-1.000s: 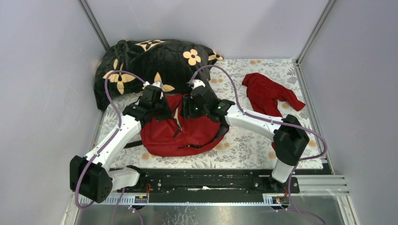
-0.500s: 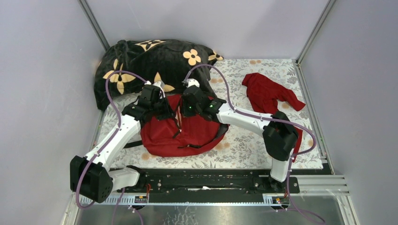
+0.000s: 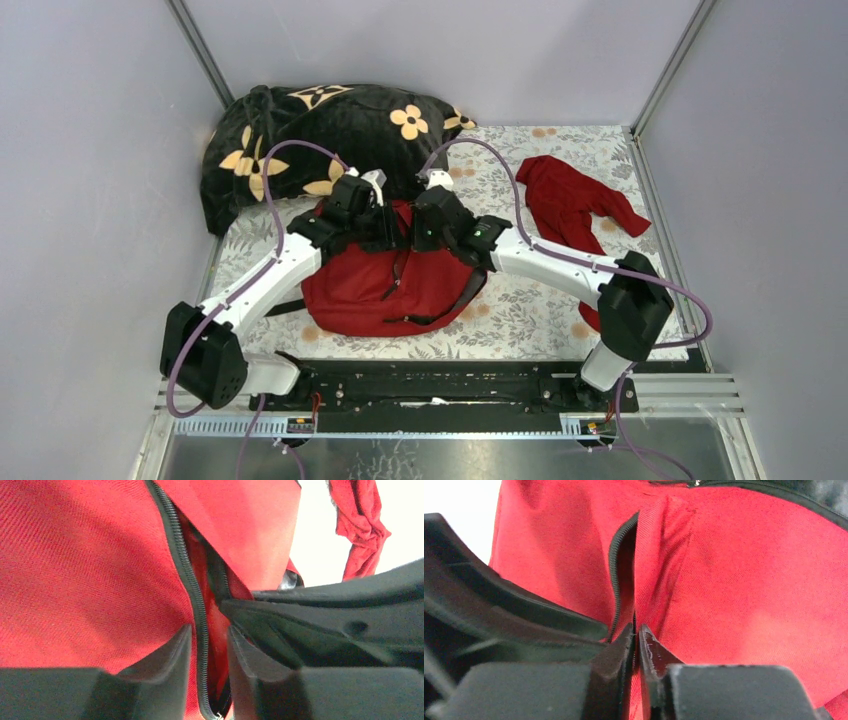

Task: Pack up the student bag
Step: Zip the student bag at the center of the board.

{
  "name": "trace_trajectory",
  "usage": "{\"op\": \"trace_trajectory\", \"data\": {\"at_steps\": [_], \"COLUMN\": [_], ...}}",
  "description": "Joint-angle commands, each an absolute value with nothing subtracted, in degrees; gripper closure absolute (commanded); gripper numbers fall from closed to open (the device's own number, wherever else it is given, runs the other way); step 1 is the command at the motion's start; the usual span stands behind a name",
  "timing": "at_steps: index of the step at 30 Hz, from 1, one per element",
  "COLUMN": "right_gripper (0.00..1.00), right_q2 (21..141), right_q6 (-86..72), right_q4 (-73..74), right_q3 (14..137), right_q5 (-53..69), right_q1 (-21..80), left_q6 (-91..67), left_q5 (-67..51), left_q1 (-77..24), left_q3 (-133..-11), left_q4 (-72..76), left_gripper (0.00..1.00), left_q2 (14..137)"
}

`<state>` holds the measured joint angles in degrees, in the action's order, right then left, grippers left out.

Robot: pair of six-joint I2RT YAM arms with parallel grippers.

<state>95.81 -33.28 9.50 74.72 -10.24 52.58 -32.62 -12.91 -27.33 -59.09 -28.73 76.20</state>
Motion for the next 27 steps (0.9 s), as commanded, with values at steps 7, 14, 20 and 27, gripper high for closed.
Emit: {"op": "trace_trajectory", "data": {"at_steps": [7,14,20,27], "right_gripper": [0.5,0.3,0.46,0.32], "right_q2": [84.88,73.04,69.57,72.38], "right_q6": [-34.99,-32.57,-28.89,-27.59], "right_q4": [4.63,-3.37,-15.11,-18.77], "right_q3": [67.28,53.49,42.41,41.57], "right_q5": [-9.38,-2.49,3.01,0.29], "right_q1": [51.19,51.39,55.35,58.45], "left_q6": [-28.47,-18.9,-19.07,-19.96], "left_q5": [-7.09,-10.51,-7.72,-0.63], "left_q1": [-27.94,-30.55,-40.19,-45.46], "left_q3": [-65.6,-61.3,-57.32,-57.32], "left_q4": [-34.98,-41.71,-46.39,-48.29], "left_gripper": [0.52,0.5,0.47,0.47], "left_q2": [68.24,57.93,55.25,61.77]}}
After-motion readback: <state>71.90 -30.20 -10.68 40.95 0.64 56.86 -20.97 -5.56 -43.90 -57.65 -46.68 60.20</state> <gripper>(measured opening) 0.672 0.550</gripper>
